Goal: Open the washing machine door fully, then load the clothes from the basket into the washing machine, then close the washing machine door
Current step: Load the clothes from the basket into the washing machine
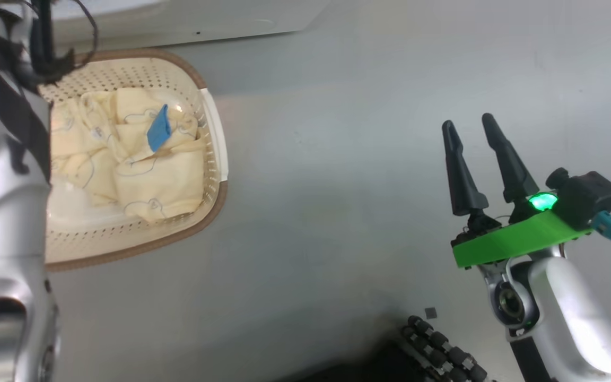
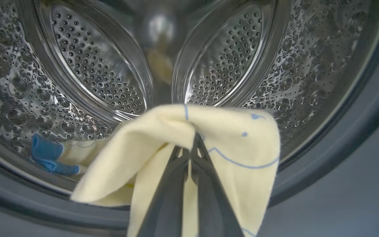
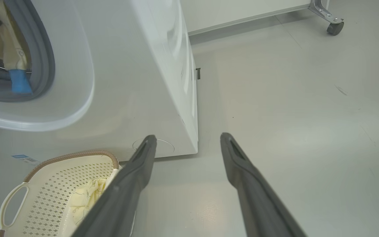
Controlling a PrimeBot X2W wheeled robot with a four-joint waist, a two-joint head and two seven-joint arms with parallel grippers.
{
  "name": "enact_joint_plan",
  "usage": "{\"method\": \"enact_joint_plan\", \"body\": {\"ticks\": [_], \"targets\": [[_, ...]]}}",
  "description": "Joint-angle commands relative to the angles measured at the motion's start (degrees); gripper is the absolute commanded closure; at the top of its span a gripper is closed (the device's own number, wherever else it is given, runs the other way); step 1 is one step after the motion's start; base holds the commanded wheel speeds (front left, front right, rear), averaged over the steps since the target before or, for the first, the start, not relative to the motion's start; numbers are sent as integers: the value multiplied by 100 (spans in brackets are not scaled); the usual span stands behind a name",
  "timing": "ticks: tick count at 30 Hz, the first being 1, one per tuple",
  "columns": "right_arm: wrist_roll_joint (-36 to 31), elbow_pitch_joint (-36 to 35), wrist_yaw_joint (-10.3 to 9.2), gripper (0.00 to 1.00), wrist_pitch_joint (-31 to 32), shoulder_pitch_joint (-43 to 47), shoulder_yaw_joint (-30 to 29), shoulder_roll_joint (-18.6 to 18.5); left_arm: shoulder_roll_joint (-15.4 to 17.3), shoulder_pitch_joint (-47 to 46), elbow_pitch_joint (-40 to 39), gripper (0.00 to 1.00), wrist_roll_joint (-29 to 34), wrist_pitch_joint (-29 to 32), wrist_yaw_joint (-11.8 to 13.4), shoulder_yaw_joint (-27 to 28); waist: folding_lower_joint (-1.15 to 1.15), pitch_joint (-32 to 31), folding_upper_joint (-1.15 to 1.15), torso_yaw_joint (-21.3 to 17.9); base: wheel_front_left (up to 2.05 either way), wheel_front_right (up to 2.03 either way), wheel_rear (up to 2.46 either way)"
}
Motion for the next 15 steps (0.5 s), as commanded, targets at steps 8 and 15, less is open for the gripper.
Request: {"method": "enact_joint_plan", "body": {"ticks": [8, 15], "targets": [[101, -34, -16, 0, -55, 357, 321, 8, 703, -964, 980, 100, 222, -171, 226, 175, 0, -122, 0, -481, 0, 0, 0], [156, -3, -16, 0, -55, 641, 353, -21, 1002, -1678, 1933, 100, 404, -677, 415, 92, 0, -43, 0, -685, 0, 0, 0]]}}
